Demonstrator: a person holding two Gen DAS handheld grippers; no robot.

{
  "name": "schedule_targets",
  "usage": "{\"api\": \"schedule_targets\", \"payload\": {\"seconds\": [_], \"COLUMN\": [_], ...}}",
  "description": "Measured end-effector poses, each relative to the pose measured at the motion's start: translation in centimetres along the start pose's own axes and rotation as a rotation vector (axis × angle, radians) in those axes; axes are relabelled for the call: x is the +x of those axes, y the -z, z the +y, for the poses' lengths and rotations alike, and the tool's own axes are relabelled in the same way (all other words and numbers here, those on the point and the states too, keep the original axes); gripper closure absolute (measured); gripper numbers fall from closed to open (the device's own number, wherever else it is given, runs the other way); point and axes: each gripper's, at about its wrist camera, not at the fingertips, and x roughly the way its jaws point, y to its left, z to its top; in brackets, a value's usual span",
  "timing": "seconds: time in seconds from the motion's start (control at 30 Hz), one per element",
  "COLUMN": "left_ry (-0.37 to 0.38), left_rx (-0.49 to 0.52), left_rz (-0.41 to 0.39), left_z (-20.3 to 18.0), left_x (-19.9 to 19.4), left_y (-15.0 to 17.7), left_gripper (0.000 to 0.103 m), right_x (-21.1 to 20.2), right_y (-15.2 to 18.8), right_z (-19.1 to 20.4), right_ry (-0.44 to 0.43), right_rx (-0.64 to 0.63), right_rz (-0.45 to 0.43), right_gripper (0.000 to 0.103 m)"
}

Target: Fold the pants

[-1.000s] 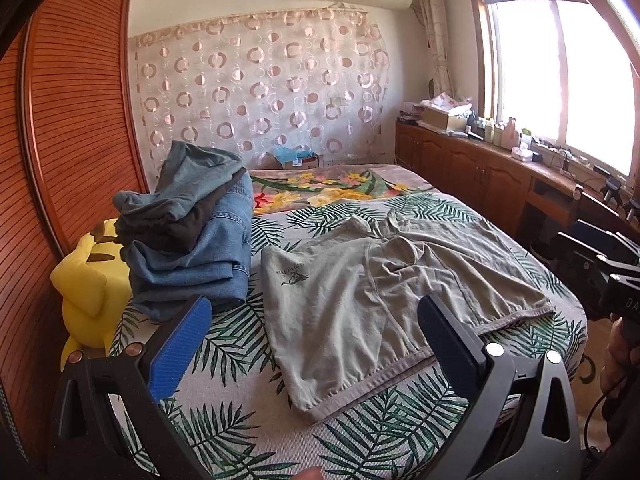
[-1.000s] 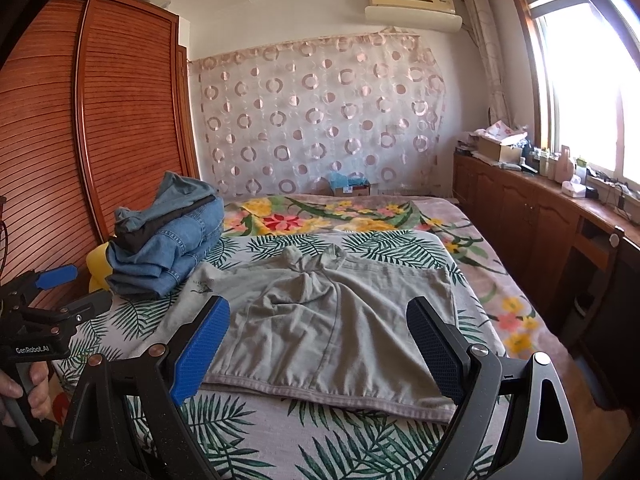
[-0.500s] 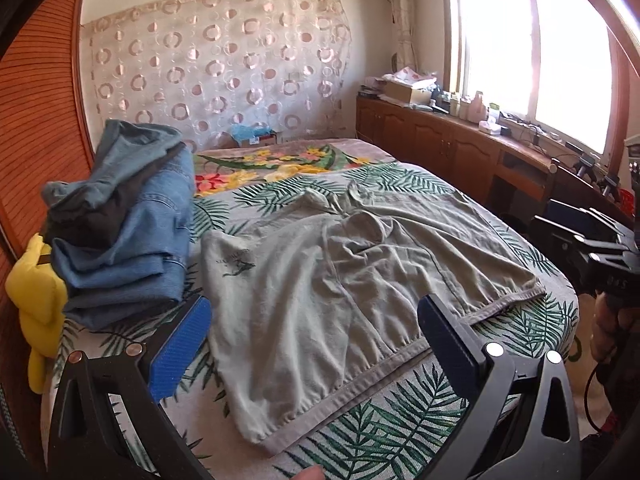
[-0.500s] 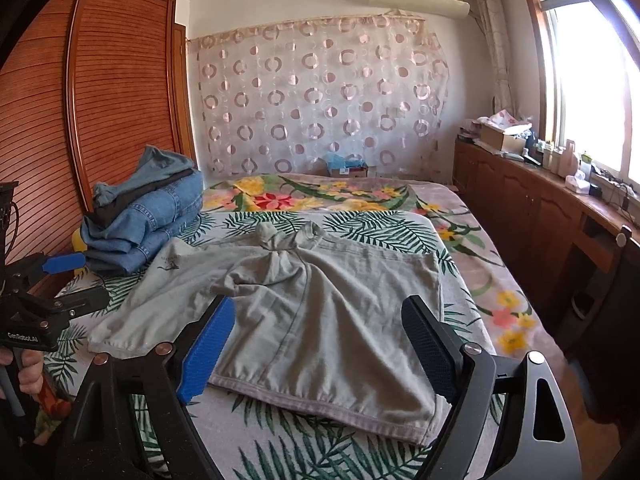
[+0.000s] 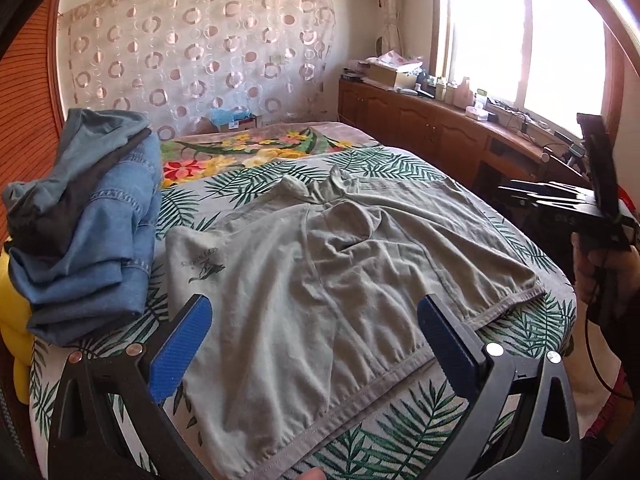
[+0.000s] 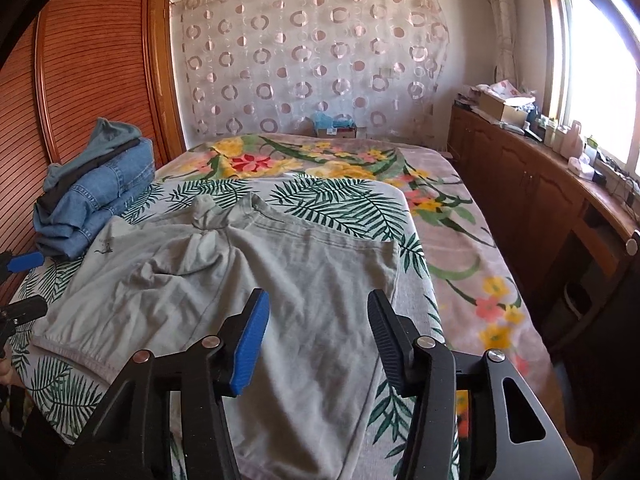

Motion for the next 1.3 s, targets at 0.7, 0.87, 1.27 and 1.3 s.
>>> {"api": "schedule_targets", "payload": {"seconds": [0.7, 0.87, 1.27, 1.3], "left_ry": [0.113, 0.104, 0.100, 0.101], "left_rx": [0.051, 0.044, 0.029, 0.026], "left_rz": [0.072, 0.089, 0.101, 0.100], "left_z": [-3.3, -3.1, -2.7, -2.7], "left_x": [4.1, 4.5, 4.4, 4.3], "left_y": [-2.3, -1.8, -0.7, -0.6], "left_gripper": [0.000, 0.000, 0.000, 0.000], "right_x": [7.8, 6.9, 6.5, 6.6], "right_y": [-6.9, -7.6, -7.7, -7.7], "right_z": [-3.7, -3.7, -4.4, -4.4], "right_ry": [0.029, -0.008, 0.103, 0.100], "right_rx": [0.059, 0.078, 0.056, 0.060], "right_rz": [0.248, 0.238, 0.205, 0.208], "right_gripper": [0.074, 0.098, 0.099, 0.099]}}
